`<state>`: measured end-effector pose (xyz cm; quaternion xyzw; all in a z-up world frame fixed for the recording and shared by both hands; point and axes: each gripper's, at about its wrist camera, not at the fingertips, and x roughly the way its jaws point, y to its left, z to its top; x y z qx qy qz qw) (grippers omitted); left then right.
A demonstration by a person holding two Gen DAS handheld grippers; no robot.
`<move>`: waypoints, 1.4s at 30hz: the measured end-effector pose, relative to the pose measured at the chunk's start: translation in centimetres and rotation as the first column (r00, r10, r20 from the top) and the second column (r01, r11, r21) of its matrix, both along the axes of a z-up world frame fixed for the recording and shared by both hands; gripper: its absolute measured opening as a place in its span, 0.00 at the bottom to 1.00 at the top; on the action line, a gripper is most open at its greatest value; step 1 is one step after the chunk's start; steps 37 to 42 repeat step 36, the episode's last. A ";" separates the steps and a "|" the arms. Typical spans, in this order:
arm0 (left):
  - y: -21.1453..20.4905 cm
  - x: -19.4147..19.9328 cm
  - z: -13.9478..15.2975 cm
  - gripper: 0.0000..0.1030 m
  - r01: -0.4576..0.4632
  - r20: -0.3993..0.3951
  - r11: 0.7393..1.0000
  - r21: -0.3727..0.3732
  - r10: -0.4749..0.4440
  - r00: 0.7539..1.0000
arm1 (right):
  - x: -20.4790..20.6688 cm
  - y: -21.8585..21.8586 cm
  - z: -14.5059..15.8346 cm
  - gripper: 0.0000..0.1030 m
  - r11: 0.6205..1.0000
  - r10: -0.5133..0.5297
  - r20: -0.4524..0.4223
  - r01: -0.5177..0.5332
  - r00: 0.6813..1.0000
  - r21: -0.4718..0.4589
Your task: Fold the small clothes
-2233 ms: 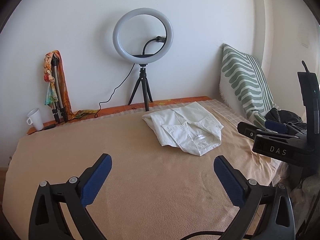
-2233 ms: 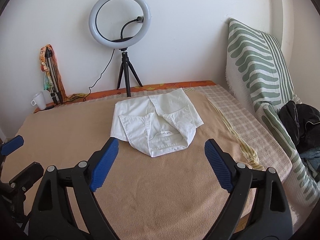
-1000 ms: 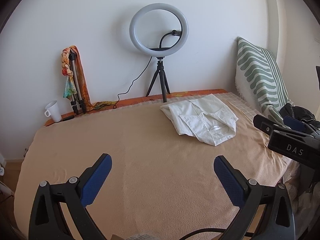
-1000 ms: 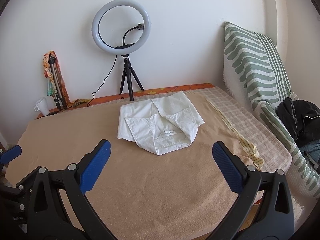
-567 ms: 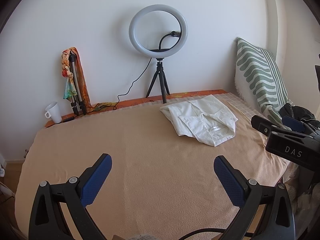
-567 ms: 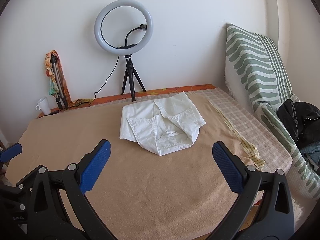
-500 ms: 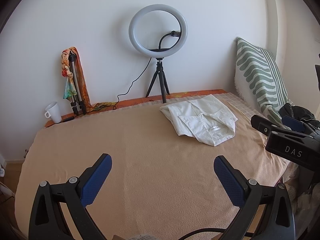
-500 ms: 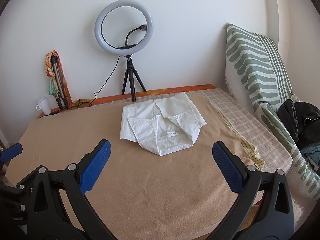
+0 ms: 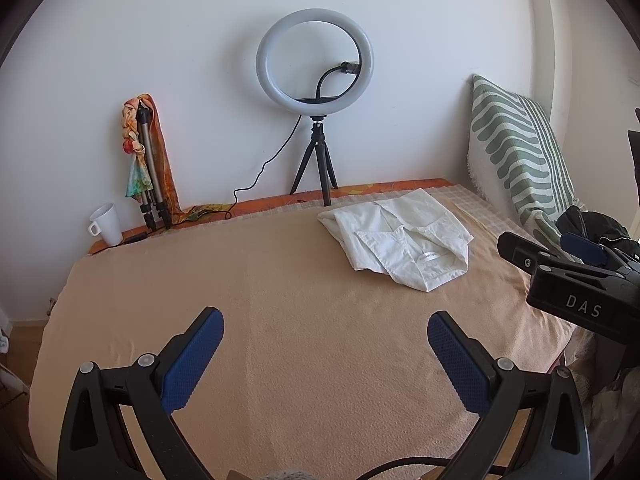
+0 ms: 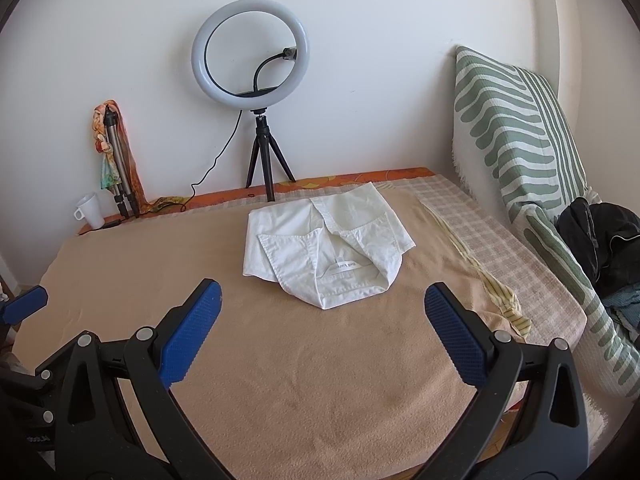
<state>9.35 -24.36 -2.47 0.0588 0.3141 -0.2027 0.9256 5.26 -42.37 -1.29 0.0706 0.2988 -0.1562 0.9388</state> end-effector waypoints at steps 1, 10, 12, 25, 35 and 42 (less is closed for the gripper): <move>0.0 0.0 0.0 1.00 0.001 0.000 1.000 0.000 -0.001 1.000 | -0.1 0.1 -0.1 1.00 1.000 0.000 0.000 0.000 1.000 0.000; 0.0 -0.2 0.1 1.00 0.007 0.001 1.000 -0.002 -0.007 1.000 | -0.1 0.1 -0.2 1.00 1.000 0.002 -0.001 -0.002 1.000 0.003; 0.0 -0.2 0.1 1.00 0.008 0.002 1.000 0.001 -0.008 1.000 | -0.1 0.0 -0.2 1.00 1.000 0.002 0.000 -0.002 1.000 0.007; 0.0 -0.1 -0.1 1.00 0.004 -0.001 1.000 0.010 -0.004 1.000 | 0.0 0.0 -0.5 1.00 1.000 0.005 -0.003 -0.005 1.000 0.015; -0.2 -0.2 -0.6 1.00 -0.001 0.006 1.000 0.012 0.001 1.000 | 0.0 -0.3 -1.1 1.00 1.000 0.008 -0.009 -0.008 1.000 0.019; -0.2 -0.2 -0.6 1.00 -0.001 0.008 1.000 0.007 0.001 1.000 | 0.0 -0.4 -1.1 1.00 1.000 0.009 -0.010 -0.008 1.000 0.019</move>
